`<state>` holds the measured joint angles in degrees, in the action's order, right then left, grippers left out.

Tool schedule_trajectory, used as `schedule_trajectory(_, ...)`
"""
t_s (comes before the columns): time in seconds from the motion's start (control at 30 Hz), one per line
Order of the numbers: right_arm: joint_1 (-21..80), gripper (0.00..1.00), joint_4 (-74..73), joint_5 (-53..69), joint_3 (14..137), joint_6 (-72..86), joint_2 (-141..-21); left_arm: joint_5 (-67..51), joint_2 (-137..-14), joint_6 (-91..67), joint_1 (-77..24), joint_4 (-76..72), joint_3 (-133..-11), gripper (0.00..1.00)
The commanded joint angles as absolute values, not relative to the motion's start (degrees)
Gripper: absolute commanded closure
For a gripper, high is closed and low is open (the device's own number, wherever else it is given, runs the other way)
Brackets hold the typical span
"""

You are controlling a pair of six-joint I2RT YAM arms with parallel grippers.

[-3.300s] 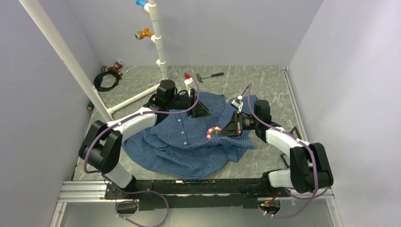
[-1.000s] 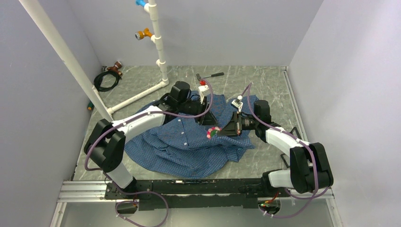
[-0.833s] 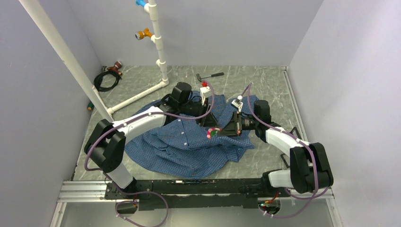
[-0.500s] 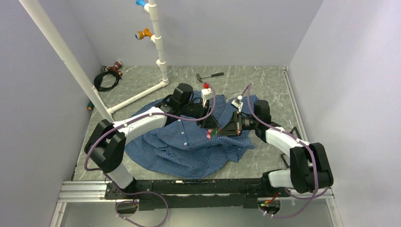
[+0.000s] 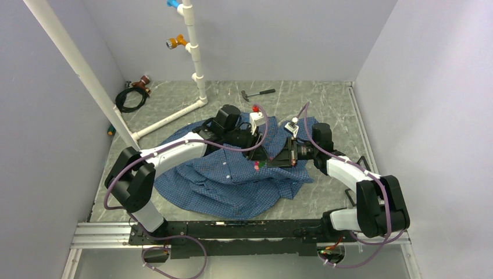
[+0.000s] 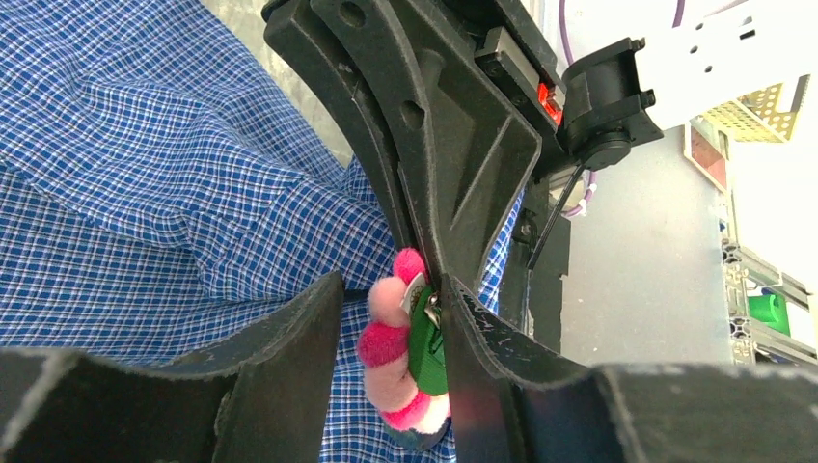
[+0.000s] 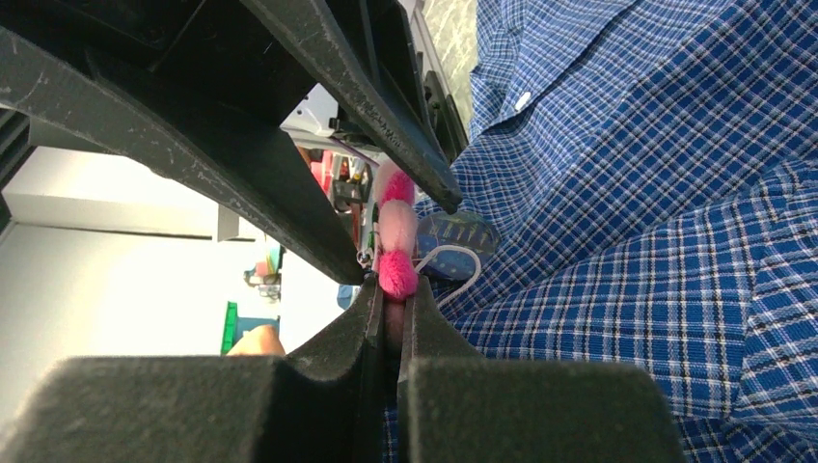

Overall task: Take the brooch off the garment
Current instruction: Remove the brooch from the clothes.

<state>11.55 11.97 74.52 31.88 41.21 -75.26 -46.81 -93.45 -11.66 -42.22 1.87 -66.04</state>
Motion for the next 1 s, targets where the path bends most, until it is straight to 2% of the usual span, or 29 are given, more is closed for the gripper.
schedule_trajectory(0.0, 11.34, 1.0, 14.12, 75.88, 33.84, 42.3, -74.27, -42.87, -93.73, -9.17, -43.48, 4.05, -69.04, 0.53)
schedule_trajectory(0.23, 11.32, 1.0, 14.42, 75.87, 33.54, 42.39, -74.0, -37.97, -94.68, -7.76, -44.6, 7.63, -71.66, 0.52)
schedule_trajectory(0.43, 11.16, 1.0, 13.34, 75.51, 33.75, 41.3, -74.33, -45.41, -93.32, -11.54, -41.84, 3.89, -71.68, 0.45)
schedule_trajectory(0.97, 10.81, 1.0, 14.29, 74.57, 33.31, 42.18, -75.31, -48.23, -90.33, -11.6, -40.43, 5.81, -68.36, 0.48)
